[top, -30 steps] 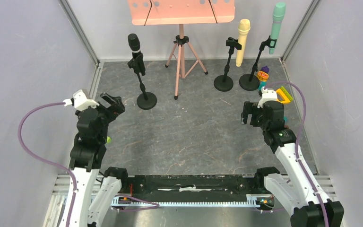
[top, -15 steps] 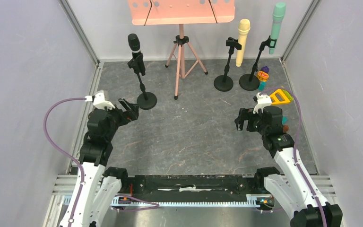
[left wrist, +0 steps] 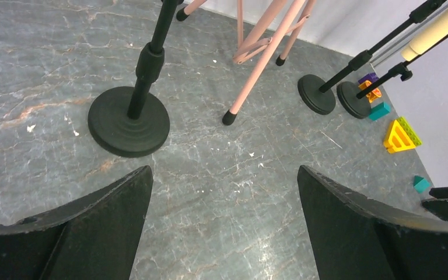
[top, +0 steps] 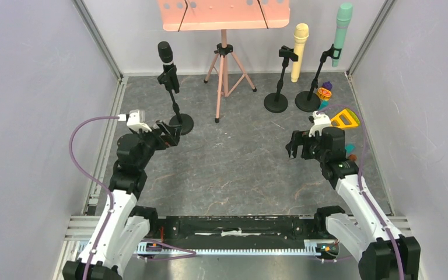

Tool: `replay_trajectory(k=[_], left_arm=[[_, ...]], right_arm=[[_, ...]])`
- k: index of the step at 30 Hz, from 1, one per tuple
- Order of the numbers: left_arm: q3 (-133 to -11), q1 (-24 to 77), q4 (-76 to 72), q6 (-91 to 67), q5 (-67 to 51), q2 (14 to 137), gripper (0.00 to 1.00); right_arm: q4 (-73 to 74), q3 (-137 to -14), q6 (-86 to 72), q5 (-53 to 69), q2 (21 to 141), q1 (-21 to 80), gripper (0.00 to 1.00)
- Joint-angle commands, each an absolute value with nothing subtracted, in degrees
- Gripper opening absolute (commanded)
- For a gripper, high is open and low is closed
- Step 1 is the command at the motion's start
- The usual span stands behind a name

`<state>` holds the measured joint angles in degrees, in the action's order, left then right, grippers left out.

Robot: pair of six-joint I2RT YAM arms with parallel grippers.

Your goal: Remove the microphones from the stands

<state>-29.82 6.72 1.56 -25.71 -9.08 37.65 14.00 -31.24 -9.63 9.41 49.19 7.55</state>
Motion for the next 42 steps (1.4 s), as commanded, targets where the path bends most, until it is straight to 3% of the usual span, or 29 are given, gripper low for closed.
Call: replay_trajectory(k=[1,4,11,22,42], left_arm=[[-30.32,6.48,-9.57,-22.12,-10.86,42.18,1.00],[-28.23,6.69,-17.81,-22.33,-12.51,46.09,1.00],[-28.26,8.64,-32.16,-19.46,-2.39,57.28,0.99],[-32.53,10.20,-50.07,-15.21,3.10,75.52,0.84],[-38.36,10.02,-45.27,-14.41,-1.82,83.12,0.75]], right_arm=[[9.63,-32.34,-10.34,11.87,51.78,7.60,0.98],[8.85,-31.88,-10.48,12.69,52.72,7.65,0.97],[8.18,-32.37,-9.89,12.11,53.89,7.62,0.99],[9.88,-35.11,-10.06,10.37,55.18,7.62,0.96],[12.16,-35.57,-10.85,7.42,53.16,7.63,0.95]])
